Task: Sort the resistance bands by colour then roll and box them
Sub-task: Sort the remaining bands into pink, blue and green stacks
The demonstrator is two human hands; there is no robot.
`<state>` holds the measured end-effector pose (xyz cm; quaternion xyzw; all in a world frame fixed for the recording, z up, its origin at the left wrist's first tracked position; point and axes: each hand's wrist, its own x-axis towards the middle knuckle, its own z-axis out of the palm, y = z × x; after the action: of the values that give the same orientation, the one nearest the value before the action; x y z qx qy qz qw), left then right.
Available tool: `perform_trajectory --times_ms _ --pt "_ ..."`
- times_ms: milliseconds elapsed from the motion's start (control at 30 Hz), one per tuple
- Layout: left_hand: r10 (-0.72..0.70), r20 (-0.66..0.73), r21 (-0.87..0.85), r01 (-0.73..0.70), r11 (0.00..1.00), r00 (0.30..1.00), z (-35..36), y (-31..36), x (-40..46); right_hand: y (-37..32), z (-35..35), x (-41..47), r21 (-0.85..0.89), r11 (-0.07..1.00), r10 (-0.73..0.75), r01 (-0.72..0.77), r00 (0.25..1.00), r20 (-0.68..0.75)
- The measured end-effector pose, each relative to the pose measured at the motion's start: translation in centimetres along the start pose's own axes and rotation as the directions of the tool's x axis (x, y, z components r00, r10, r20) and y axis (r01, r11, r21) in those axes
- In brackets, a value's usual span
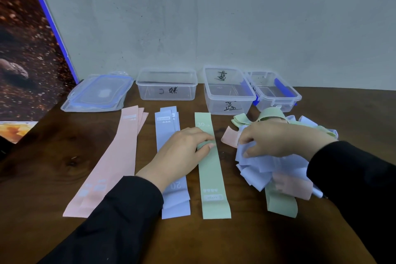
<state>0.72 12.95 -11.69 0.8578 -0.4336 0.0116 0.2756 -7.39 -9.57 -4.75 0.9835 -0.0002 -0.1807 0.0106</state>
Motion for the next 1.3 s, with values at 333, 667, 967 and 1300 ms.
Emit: perform_trajectory --times_ms 333,667,967,1300 --pt "0.069 -0.034 -0.250 -0.075 0.965 0.997 -0.3 4.0 0.6 0.9 -2.5 -3.2 0.375 0.922 0.032 0.098 0.944 -0.327" --pt "-0.132 -0.018 -0.703 0.081 0.706 0.991 -1.7 9.3 3.9 1.0 -3.8 -5.8 0.591 0.768 0.132 0.248 0.842 -0.524" --pt "-0.197 -0.062 -0.743 0.086 0.664 0.978 -2.8 10.4 4.5 3.0 -1.7 -6.8 0.548 0.834 0.210 0.063 0.882 -0.421" --pt "-0.198 -0.339 -0.802 -0.173 0.572 0.920 -9.9 12.6 6.4 0.5 -5.2 -7.8 0.658 0.699 0.325 0.279 0.696 -0.640"
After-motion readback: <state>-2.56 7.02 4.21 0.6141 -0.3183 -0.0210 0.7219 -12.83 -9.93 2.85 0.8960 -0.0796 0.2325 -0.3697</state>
